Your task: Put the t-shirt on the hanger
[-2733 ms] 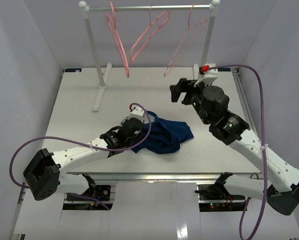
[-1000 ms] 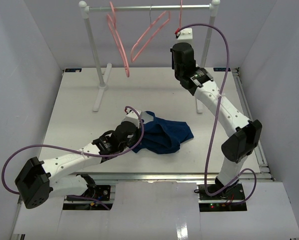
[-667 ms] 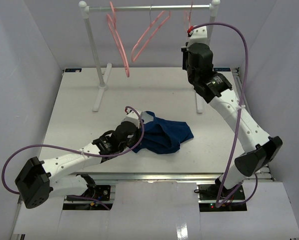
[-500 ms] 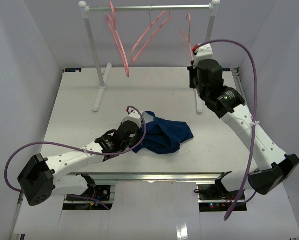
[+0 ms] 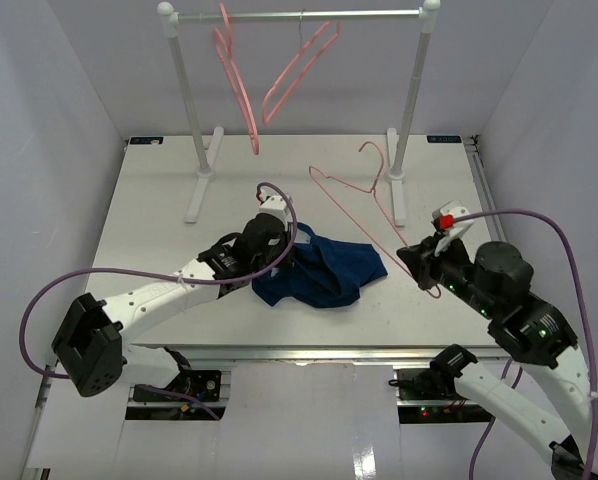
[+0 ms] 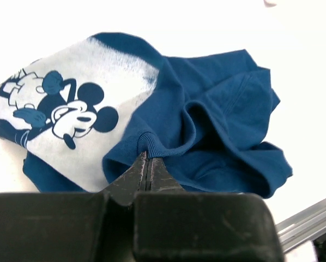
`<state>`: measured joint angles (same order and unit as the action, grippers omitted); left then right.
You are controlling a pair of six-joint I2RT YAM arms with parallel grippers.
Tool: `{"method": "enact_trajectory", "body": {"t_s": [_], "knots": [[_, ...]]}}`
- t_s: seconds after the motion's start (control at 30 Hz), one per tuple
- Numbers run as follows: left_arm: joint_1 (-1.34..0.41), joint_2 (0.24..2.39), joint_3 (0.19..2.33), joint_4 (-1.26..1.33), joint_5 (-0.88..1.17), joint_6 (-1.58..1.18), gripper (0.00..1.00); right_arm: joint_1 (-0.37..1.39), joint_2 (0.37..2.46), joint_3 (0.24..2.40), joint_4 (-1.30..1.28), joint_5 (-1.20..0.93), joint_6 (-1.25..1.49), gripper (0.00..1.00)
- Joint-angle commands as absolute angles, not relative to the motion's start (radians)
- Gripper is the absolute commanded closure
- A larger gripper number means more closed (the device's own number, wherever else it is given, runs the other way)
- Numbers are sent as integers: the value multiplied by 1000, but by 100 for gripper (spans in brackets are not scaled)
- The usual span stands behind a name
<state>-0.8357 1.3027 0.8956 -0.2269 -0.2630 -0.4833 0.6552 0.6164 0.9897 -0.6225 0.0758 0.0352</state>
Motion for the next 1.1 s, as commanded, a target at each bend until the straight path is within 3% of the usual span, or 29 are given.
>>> {"method": "enact_trajectory", "body": {"t_s": [0.0,1.07], "knots": [[-804,1329,1001,-284,-237,-499,100,657,494,949,-615,-78,82,92],[-710,1393,1214,-413,-167,-451,100,655,300,816,-756,-170,202,92]]}}
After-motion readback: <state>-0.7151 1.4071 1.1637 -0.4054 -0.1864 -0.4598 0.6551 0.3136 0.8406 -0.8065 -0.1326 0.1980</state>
